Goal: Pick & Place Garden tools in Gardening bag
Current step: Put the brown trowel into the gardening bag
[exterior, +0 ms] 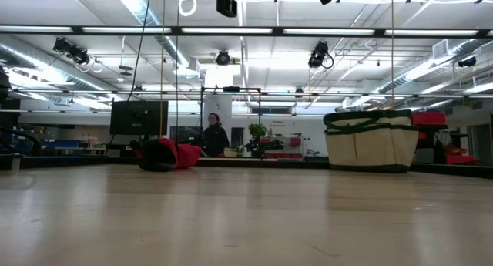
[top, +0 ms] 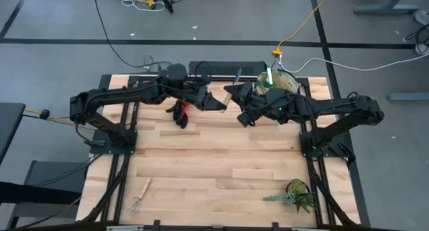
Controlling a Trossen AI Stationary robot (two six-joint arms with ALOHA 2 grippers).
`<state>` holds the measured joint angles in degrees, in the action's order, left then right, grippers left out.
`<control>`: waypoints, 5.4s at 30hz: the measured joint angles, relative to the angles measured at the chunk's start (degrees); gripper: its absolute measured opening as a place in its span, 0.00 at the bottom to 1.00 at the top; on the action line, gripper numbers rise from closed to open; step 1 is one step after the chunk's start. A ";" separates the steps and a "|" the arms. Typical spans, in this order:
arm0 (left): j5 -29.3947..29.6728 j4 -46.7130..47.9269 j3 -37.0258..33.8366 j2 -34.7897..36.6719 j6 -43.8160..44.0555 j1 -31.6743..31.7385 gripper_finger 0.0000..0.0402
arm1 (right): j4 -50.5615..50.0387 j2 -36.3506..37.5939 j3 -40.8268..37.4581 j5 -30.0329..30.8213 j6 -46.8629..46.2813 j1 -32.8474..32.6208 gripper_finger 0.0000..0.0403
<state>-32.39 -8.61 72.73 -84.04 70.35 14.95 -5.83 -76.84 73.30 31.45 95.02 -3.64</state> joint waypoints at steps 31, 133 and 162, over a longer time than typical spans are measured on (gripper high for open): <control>5.37 0.29 0.00 -0.19 1.07 0.10 0.22 | 0.02 0.02 0.00 -0.01 0.22 0.00 0.42; 9.82 2.84 -0.07 4.67 -25.47 6.27 0.41 | -1.43 1.16 0.02 17.18 -27.15 0.17 0.19; 22.08 16.01 -0.04 16.34 -45.94 6.27 0.29 | -15.72 10.97 0.02 4.79 -73.64 1.36 0.19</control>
<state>-10.31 7.40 72.69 -67.70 24.40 21.21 -21.55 -65.86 73.32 36.24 21.38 -2.28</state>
